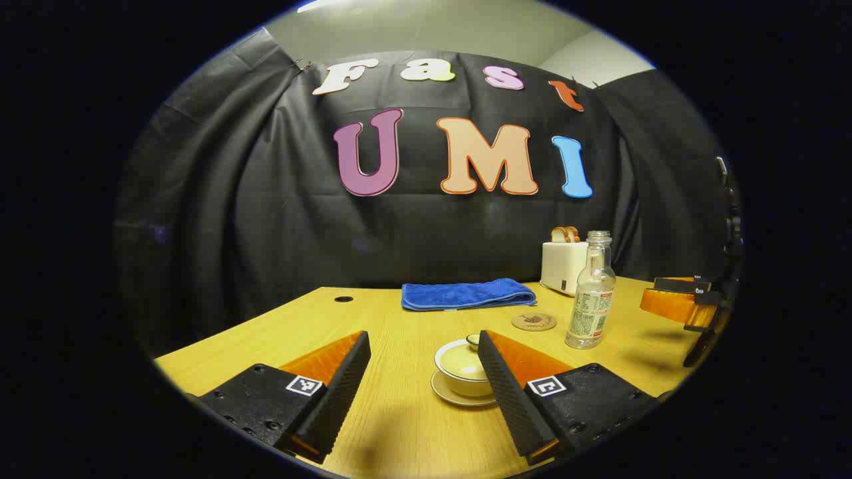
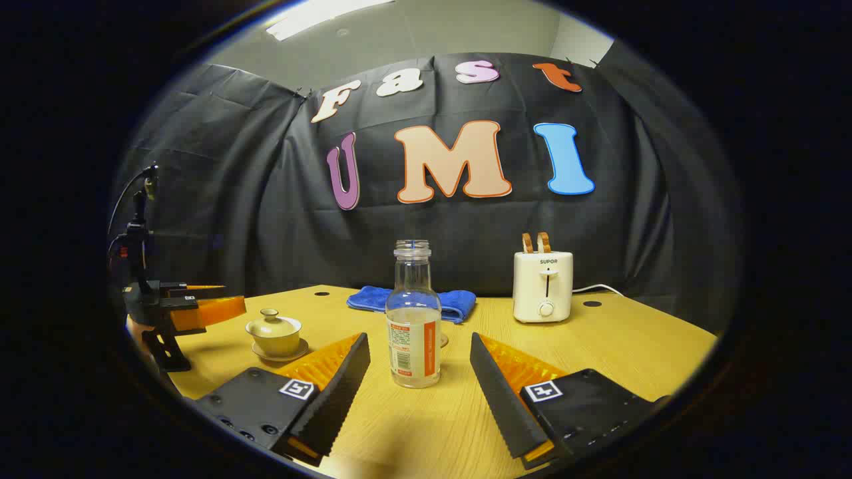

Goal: Open the teacup lid with one hand, grasp the water bottle and pour water into the teacup with the other hand; after pouring, place the water bottle on the coaster and then close the teacup lid.

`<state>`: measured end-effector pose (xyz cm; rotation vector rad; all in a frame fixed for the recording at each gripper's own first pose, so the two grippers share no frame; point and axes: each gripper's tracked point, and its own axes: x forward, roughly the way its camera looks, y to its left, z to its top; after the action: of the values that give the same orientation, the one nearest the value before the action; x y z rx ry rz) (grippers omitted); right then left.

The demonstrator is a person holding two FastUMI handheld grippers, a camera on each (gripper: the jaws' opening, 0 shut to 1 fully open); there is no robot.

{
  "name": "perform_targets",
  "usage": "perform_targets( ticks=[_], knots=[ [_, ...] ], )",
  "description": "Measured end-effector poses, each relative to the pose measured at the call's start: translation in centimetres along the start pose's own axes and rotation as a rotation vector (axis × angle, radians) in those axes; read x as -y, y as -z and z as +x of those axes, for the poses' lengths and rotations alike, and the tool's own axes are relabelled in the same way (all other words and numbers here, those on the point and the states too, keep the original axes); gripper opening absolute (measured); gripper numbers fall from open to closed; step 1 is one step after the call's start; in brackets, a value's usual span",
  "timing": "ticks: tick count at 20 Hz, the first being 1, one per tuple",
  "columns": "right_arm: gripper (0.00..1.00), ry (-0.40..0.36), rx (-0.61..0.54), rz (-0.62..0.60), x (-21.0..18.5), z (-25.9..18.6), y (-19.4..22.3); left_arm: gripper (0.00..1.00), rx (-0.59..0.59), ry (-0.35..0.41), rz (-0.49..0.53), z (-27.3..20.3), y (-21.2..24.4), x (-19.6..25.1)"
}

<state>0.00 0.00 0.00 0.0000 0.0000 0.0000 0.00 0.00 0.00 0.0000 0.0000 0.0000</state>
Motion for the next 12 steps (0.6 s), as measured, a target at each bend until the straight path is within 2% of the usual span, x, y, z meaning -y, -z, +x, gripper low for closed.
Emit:
perform_targets(
  ticks=[4,7,12],
  knots=[
    [1.00,-0.001,-0.002,0.000,0.04,0.05,0.14,0.96,-0.005,-0.009,0.005,-0.13,0.07,-0.16],
    [0.97,-0.007,-0.002,0.001,-0.05,0.09,0.16,0.96,-0.008,-0.045,0.005,-0.17,0.06,-0.76],
    [0.98,0.023,0.001,-0.002,0.56,0.15,0.10,0.96,-0.012,-0.068,0.020,-0.13,0.18,-0.84]
  ],
)
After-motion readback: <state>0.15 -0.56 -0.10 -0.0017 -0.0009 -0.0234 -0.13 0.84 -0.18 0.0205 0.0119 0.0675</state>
